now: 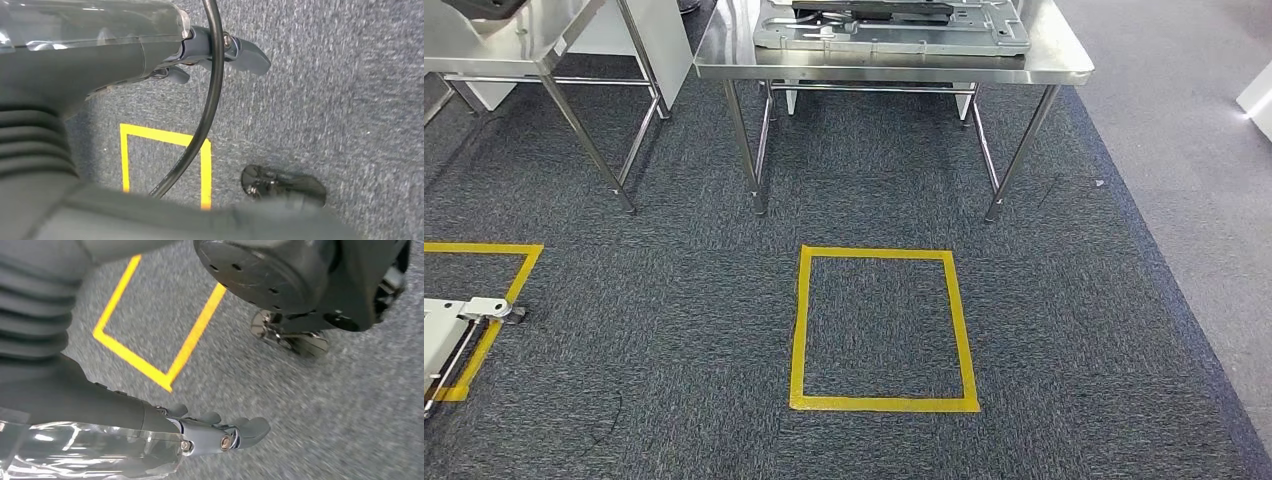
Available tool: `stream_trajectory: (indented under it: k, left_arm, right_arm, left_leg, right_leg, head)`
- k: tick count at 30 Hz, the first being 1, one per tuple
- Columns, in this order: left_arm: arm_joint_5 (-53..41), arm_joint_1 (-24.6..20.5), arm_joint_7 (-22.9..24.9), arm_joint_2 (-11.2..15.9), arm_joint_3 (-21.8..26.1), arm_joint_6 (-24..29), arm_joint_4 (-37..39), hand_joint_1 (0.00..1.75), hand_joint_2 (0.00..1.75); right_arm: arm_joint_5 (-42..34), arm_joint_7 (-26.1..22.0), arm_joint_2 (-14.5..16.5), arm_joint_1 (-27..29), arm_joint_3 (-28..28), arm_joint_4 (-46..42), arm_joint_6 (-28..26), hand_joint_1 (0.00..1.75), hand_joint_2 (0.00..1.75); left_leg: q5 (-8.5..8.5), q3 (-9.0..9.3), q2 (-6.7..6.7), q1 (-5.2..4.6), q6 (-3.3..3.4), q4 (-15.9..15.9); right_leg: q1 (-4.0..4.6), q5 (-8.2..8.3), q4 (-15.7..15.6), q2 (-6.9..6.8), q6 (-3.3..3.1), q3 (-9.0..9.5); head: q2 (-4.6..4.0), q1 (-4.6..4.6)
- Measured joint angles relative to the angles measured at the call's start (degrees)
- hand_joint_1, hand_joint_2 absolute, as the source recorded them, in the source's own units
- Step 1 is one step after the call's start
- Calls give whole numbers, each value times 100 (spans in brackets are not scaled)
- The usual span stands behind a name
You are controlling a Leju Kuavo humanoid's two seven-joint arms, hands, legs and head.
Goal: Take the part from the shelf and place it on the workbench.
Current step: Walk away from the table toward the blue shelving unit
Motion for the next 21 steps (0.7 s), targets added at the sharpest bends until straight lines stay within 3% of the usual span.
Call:
stream_trajectory:
  k: [21]
  left_arm:
    - [1860, 254, 489, 113, -1993, -429, -307, 0, 0]
  right_arm:
    - [-1521, -455, 25, -937, -45, 2794, -162, 0, 0]
  left_leg:
    - [4, -1, 0, 8, 2, 0]
  right_leg:
    - [6, 0, 11, 0, 2, -6]
  head:
    - [0, 0]
